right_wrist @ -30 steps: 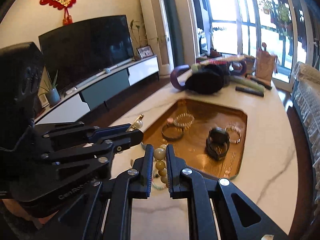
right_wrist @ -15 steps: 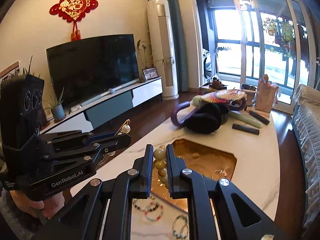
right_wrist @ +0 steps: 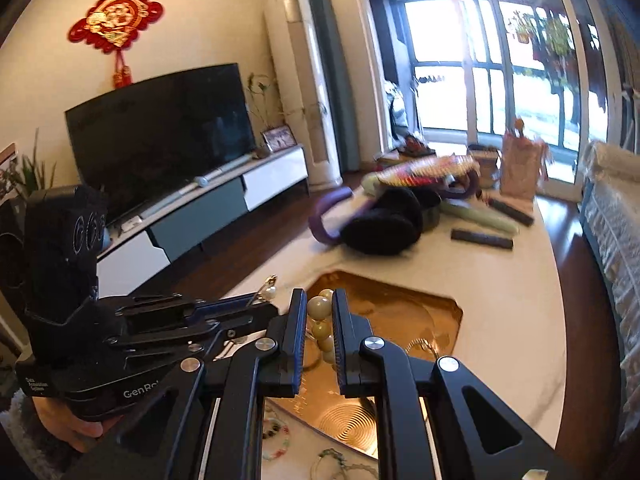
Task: Organize jewelry
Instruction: 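Lower the pearl pin and jade bracelet into the copper tray and open both tools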
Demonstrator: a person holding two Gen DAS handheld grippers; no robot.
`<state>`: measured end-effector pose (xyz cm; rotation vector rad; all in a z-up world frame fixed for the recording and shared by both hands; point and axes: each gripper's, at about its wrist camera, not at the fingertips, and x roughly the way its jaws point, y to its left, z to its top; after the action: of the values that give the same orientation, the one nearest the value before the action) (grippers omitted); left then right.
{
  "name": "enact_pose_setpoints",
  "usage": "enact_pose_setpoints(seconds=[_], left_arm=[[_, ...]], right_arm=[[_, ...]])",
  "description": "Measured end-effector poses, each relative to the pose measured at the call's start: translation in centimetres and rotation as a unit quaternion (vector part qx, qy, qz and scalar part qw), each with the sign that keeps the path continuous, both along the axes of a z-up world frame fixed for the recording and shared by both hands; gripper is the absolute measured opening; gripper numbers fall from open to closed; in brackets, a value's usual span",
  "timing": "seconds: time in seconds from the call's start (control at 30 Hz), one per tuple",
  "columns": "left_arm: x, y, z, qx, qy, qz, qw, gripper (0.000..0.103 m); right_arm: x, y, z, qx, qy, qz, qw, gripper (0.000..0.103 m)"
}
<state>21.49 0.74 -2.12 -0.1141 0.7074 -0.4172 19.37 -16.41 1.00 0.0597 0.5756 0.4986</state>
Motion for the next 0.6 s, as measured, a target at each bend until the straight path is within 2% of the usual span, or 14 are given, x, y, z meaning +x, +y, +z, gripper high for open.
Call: enact_pose_setpoints(seconds=[0.17,0.43,0.6], left_arm=[[1.8,-0.6,-3.9,0.005,0.044,-0.002,0.9990,0.012],[3.2,-0.8,-8.3,-0.007,0.104,-0.009,0.9945,0.012],[3.5,-1.5,-10.8,0.002,0.136,-0.013,0.9907,0.012]], right_arm=[[1.9,-1.4,-2.3,-0.005,0.026,-0.017,1.000,0.012],[3.2,-2.8,-5.0,-0.012,0.055,-0.042,0.998,0.012],[4.1,-3.3,-7.6,-0.015,0.087,-0.061,0.994,0.012]])
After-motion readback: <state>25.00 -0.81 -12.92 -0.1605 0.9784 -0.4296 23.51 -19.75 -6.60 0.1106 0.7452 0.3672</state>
